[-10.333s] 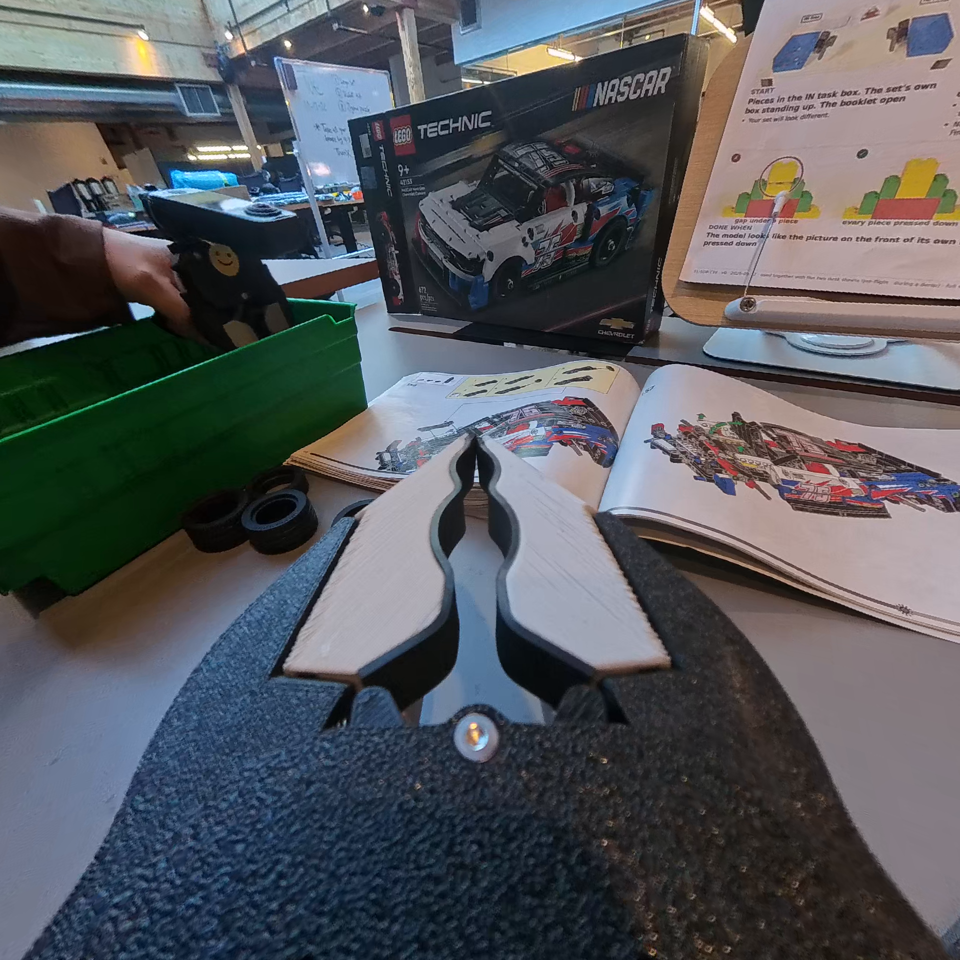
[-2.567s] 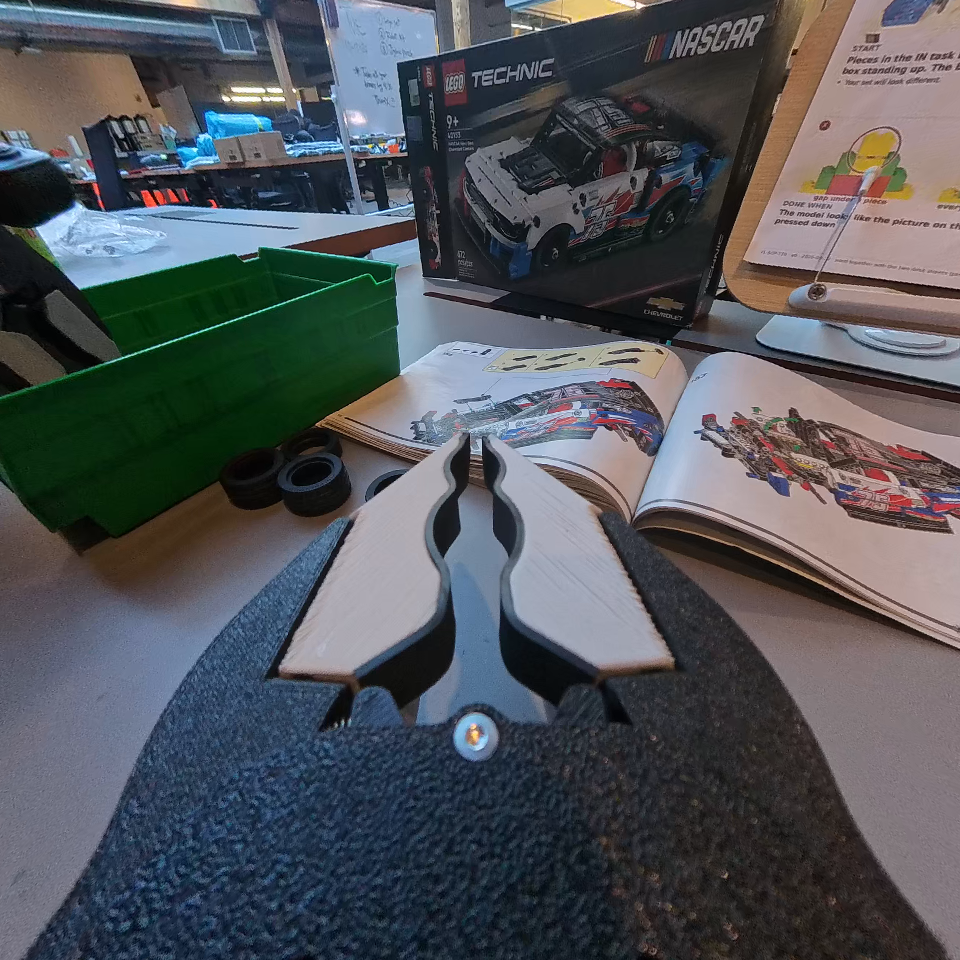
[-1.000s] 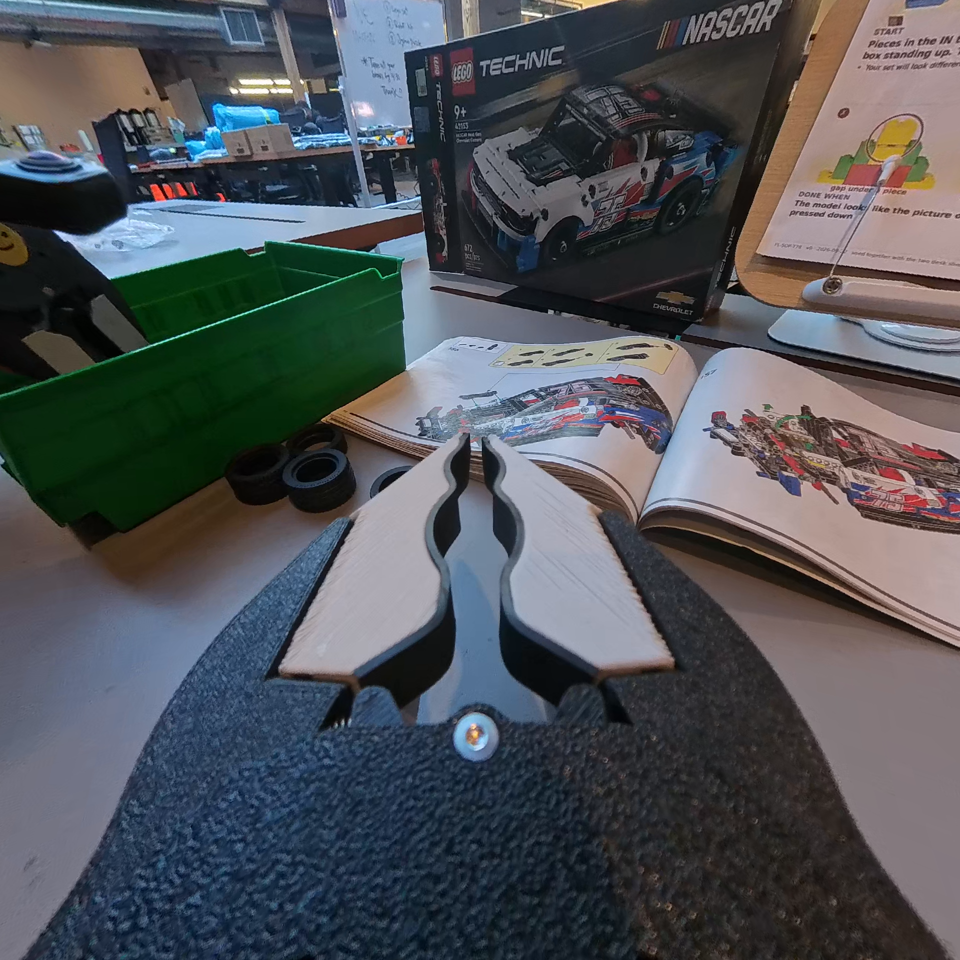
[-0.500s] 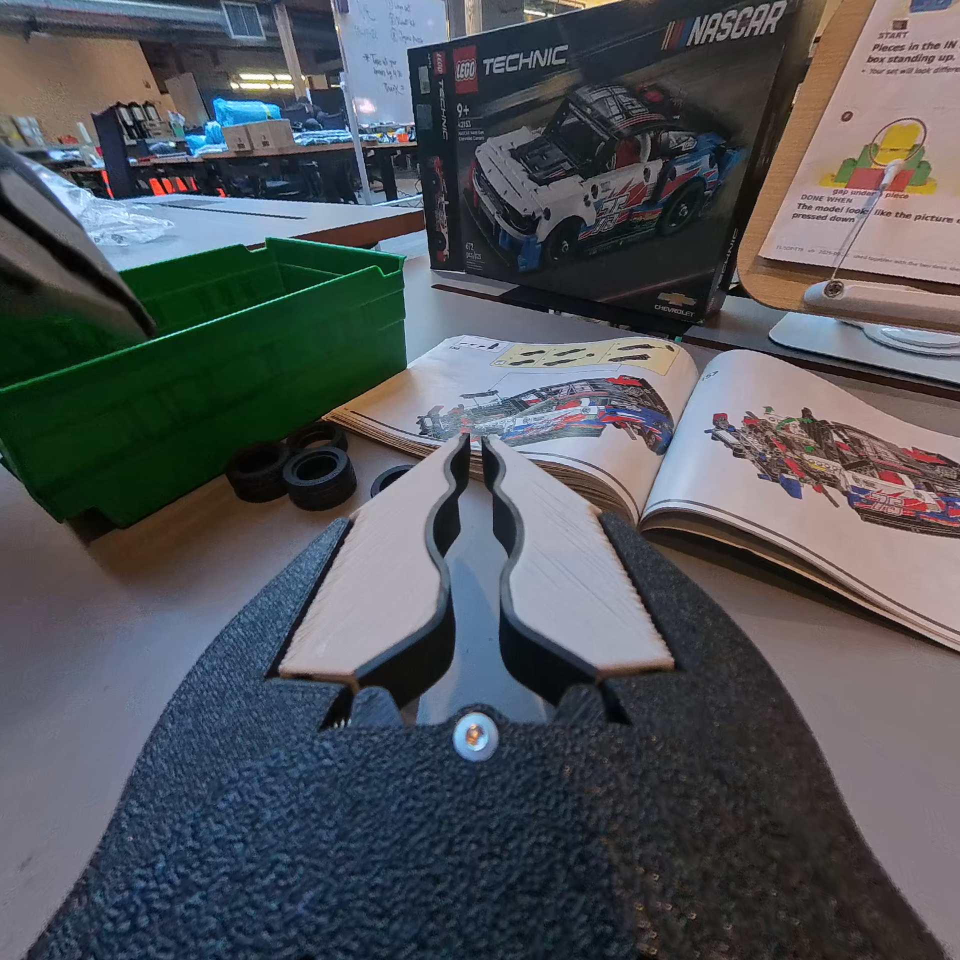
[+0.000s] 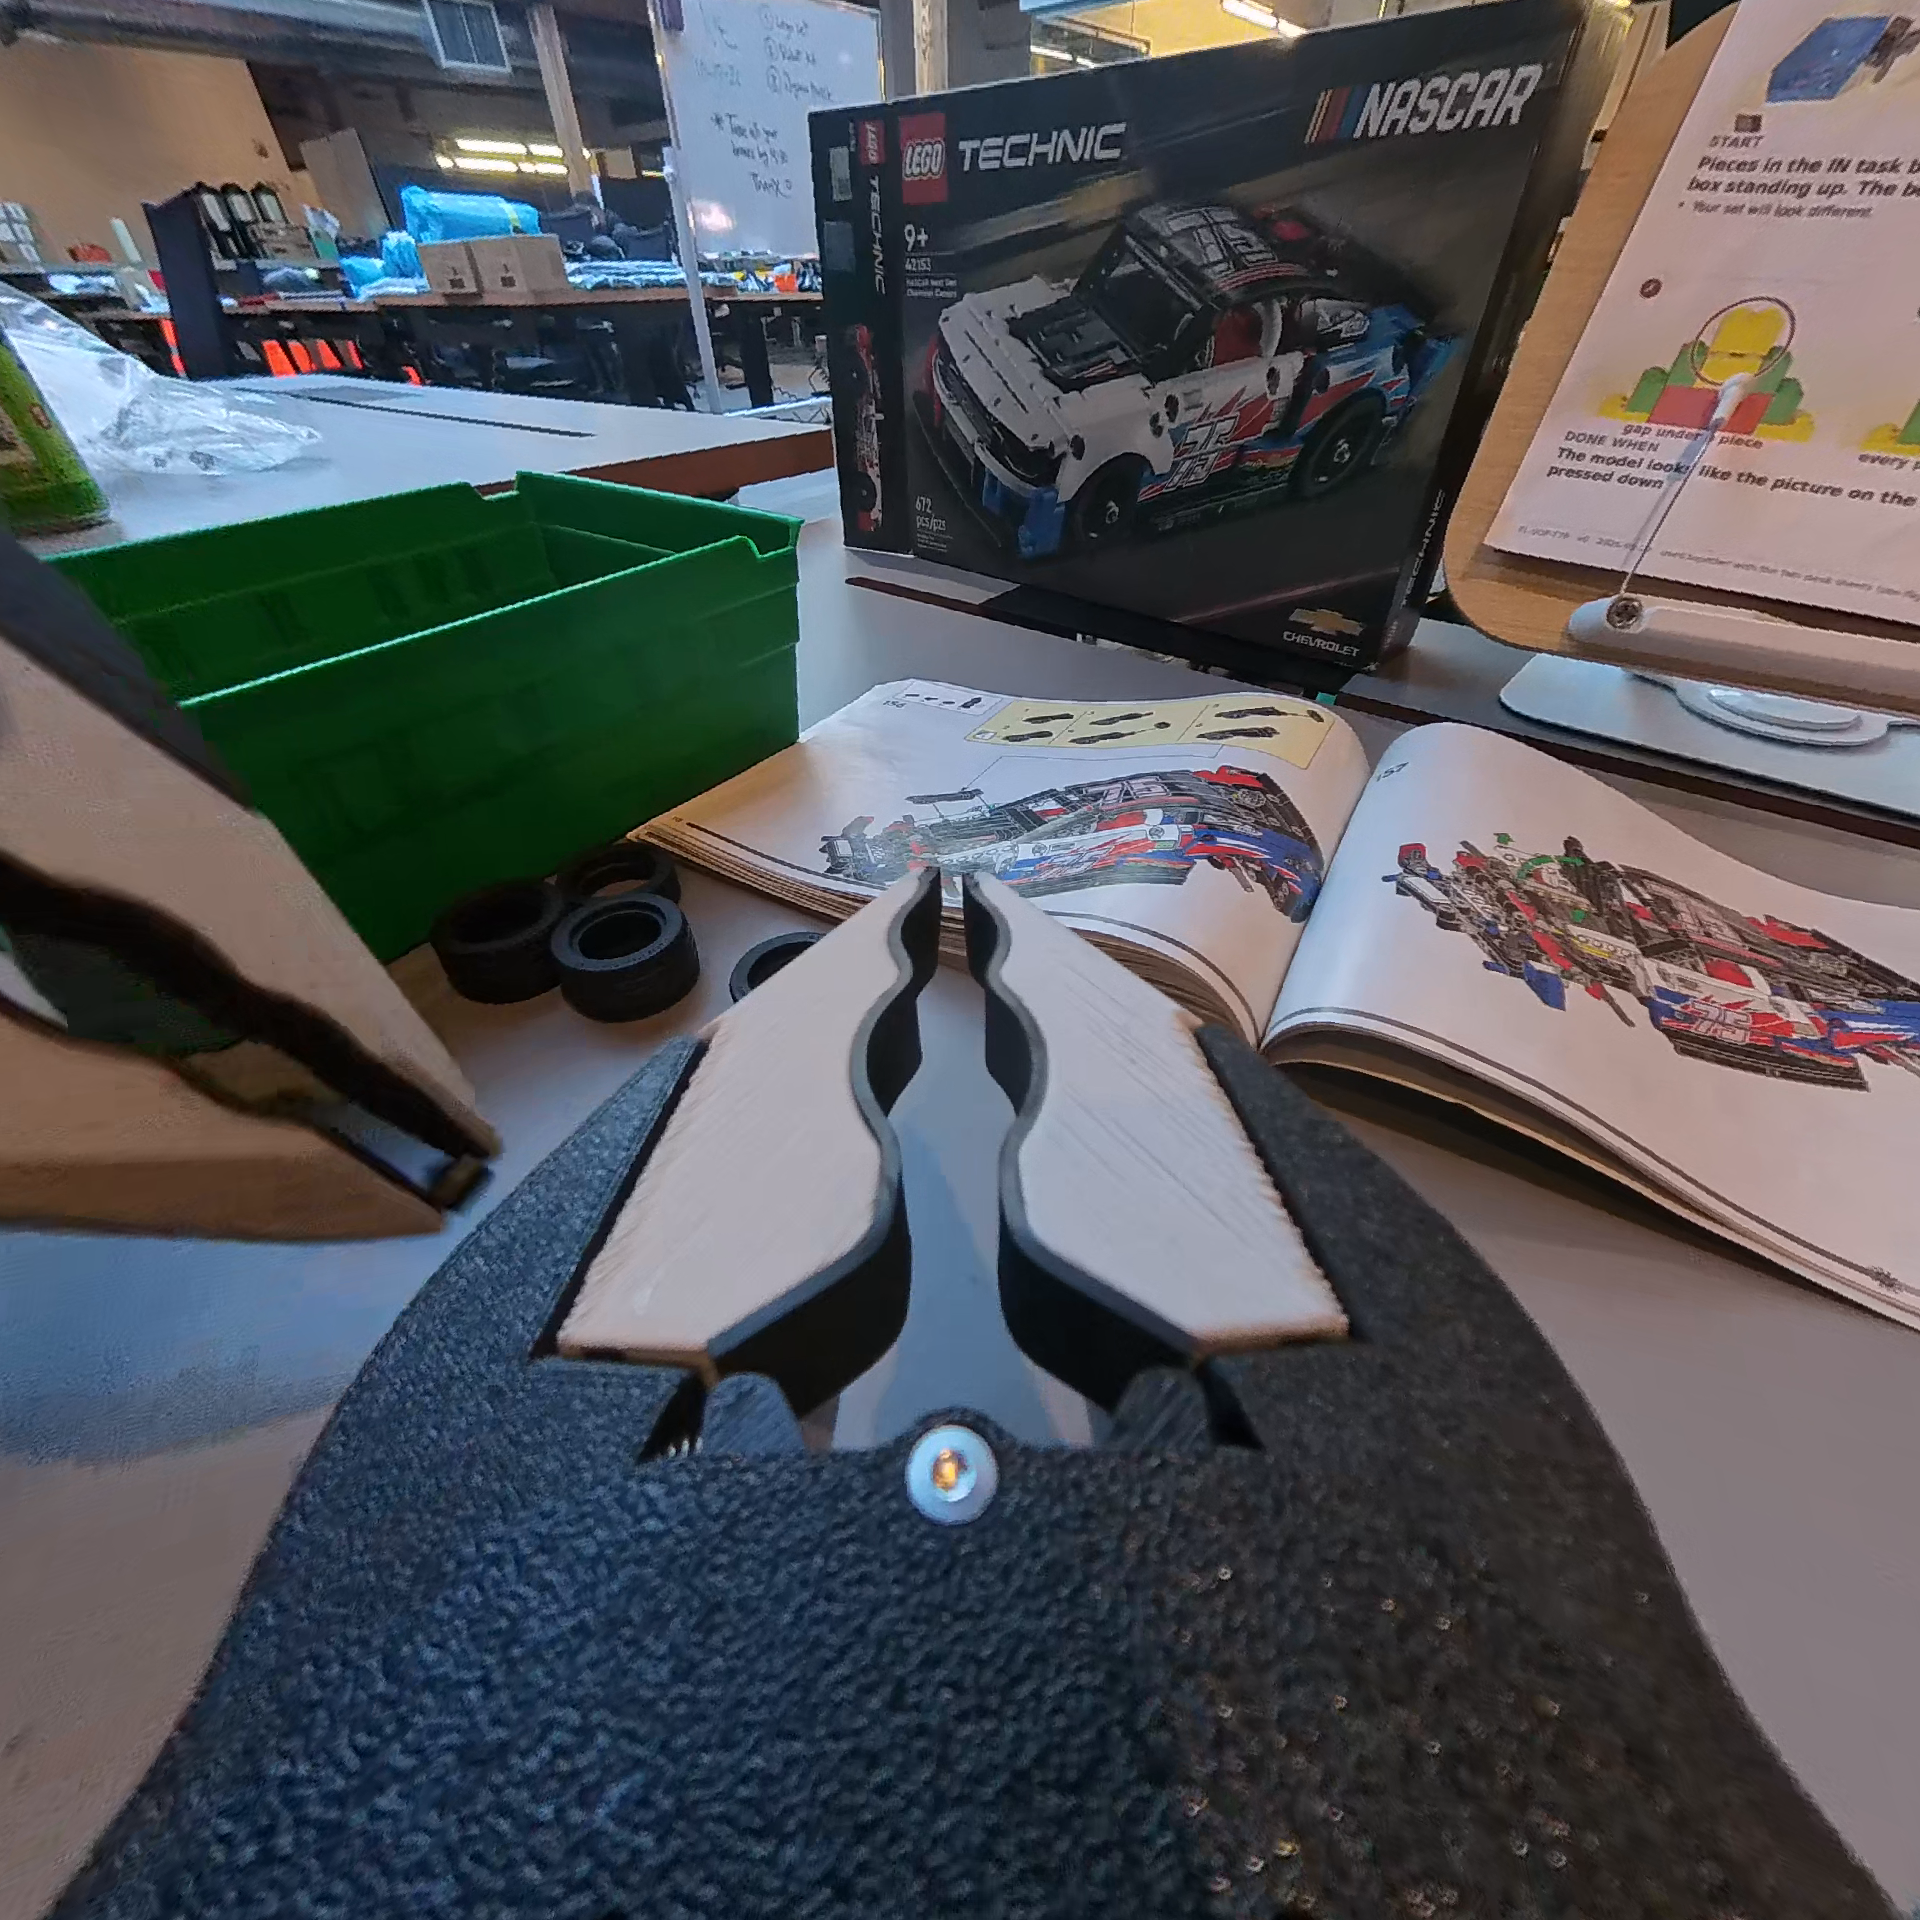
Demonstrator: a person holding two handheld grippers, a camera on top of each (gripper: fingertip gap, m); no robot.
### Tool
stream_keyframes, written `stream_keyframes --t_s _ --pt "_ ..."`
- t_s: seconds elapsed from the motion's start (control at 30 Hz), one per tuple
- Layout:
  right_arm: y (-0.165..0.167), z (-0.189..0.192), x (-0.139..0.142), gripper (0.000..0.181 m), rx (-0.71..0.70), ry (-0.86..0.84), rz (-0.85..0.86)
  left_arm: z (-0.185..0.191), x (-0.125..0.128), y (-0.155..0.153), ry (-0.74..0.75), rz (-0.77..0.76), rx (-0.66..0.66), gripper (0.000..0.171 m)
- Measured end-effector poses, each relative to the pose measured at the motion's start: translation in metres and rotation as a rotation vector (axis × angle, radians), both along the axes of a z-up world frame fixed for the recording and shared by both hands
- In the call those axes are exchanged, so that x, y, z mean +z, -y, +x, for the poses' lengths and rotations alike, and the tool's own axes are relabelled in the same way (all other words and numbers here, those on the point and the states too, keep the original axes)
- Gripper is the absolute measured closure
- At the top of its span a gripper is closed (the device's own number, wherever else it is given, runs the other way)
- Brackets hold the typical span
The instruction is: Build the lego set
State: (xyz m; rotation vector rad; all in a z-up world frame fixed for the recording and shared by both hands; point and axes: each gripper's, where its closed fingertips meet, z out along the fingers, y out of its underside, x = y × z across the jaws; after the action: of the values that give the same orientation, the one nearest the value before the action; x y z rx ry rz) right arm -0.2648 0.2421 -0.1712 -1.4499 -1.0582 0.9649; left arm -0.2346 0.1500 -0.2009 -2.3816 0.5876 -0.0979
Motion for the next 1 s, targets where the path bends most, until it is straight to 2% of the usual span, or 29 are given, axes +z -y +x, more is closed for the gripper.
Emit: stream_keyframes --t_s 0.13,0.23,0.5,0.7,1.0 --pt "0.001 0.002 0.002 0.178 -0.004 0.003 0.021 -0.011 -0.048 -0.006 -0.092 -0.038 0.065 0.166" --pt "-0.004 0.004 0.001 0.177 -0.047 0.029 0.064 -0.023 -0.068 -0.008 -0.121 -0.046 0.121 0.166" --pt "-0.019 0.003 -0.014 0.175 -0.206 0.181 0.190 -0.027 -0.067 -0.008 -0.069 0.045 0.167 0.159" --pt "-0.016 0.001 -0.012 0.175 -0.217 0.191 0.242 -0.032 -0.065 -0.004 -0.052 0.067 0.184 0.147" --pt "-0.017 0.000 -0.015 0.175 -0.215 0.196 0.222 -0.031 -0.065 -0.002 -0.032 0.104 0.183 0.143"
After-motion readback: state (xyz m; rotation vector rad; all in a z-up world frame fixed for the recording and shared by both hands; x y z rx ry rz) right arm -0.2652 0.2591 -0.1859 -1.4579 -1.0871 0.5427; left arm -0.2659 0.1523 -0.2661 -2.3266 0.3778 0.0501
